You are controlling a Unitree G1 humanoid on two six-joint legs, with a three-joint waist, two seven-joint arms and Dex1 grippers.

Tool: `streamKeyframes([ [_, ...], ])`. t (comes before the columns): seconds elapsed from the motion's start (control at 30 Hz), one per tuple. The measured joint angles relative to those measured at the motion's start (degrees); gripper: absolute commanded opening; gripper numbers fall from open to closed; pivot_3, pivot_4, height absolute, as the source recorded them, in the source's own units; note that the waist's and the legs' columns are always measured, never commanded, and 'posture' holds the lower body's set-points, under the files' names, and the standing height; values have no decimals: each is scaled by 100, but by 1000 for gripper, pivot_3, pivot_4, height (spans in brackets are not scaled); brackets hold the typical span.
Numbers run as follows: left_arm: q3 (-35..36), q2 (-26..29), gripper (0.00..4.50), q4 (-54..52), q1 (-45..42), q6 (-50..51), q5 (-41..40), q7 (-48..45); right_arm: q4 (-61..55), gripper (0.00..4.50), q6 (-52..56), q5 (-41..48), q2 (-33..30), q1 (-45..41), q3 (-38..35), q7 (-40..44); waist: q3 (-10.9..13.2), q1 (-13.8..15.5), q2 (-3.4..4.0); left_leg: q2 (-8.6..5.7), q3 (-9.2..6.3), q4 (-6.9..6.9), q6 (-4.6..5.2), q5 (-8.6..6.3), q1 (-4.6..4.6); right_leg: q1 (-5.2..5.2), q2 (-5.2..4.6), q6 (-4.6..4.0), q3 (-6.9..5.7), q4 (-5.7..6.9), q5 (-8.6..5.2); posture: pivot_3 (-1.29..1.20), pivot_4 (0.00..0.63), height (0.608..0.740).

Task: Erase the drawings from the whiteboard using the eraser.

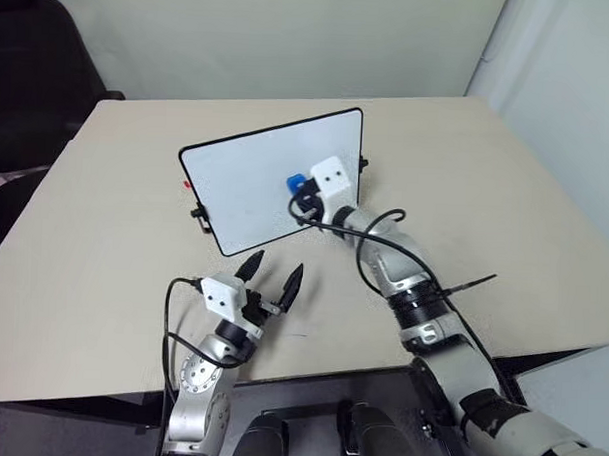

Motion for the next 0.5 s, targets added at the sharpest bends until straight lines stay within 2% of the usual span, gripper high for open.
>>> streamKeyframes([
  [0.13, -36, 2, 4500, -74, 33, 6, -6, -9, -896, 275, 709, 7, -417, 239, -163, -1, 0, 3, -1, 0, 7, -6, -6, -13, -2, -3, -1, 22, -1, -5, -11, 0, 150, 740],
  [0.3, -112, -9, 4500, -97, 56, 15, -2, -11, -1995, 275, 1567, 137, -962, 680, -291, 81, -1, 23, -1, 0, 9, -11, 5, -29, -3, -4, -1, -15, -2, -4, -19, 0, 150, 740],
  [0.4, -124, 1, 4500, -97, 47, 19, -3, -11, -2600, 275, 2305, 220, -1551, 924, -234, 308, -1, 43, -1, -2, 19, -6, 11, -32, -5, -1, -6, -4, -2, -7, -31, 0, 150, 740],
  [0.5, -111, 8, 4500, -91, 17, 9, 6, -4, -3294, 275, 3622, 483, -2266, 1144, -150, 592, -1, 58, -2, -9, 21, -3, 18, -36, 0, 13, -6, 11, -1, -9, -44, 0, 150, 740],
])
